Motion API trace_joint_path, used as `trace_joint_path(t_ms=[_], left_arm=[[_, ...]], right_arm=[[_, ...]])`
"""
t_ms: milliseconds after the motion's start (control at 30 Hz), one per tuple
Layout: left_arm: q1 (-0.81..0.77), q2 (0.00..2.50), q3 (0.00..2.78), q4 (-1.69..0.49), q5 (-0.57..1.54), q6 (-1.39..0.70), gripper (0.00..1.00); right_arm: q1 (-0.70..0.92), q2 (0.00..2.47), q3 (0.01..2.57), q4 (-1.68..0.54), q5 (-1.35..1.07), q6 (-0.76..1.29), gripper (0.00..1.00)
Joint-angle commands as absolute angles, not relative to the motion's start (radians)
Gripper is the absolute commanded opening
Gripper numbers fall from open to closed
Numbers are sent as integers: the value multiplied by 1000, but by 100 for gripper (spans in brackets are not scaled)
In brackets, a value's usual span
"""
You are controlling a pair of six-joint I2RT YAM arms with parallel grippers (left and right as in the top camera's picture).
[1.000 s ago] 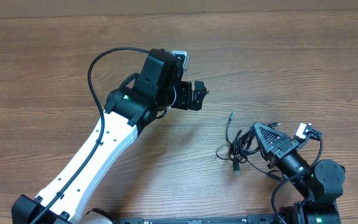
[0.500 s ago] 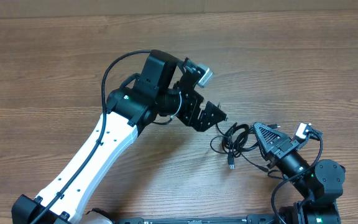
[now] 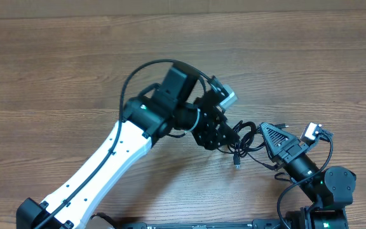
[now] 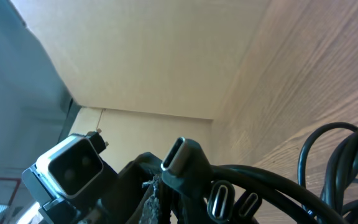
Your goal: Untangle cables
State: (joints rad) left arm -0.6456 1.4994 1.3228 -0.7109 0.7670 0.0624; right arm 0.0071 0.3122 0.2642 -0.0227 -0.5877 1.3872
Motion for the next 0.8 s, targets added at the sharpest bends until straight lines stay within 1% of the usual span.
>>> trace_joint_path(t_ms=[0,233,333,367,467,600,733,767], left_arm=[[-679,1518,1341,-710,761,162,70],[-695,1519,1338,-726,706,162,70],[-695,1519,1328,-725,706,163,66],[-695,1519,1326,-725,706,166,62],[-695,1523,1314,-722,707,165,56],[-702,1538,1312,-721,716,165,54],[-719,1561,1311,-703,769,178,53],[-727,1567,1312,-698,778,181,55]], right_arm=[[4,303,289,-4,-601,1388,4],[4,303,289,9,-612,1392,4],[4,303,289,36,-632,1417,4],[4,303,289,41,-636,1429,4],[4,303,289,55,-651,1441,4],[4,303,289,69,-660,1466,4],[4,303,289,102,-676,1470,4],[4,303,289,104,-677,1471,4]])
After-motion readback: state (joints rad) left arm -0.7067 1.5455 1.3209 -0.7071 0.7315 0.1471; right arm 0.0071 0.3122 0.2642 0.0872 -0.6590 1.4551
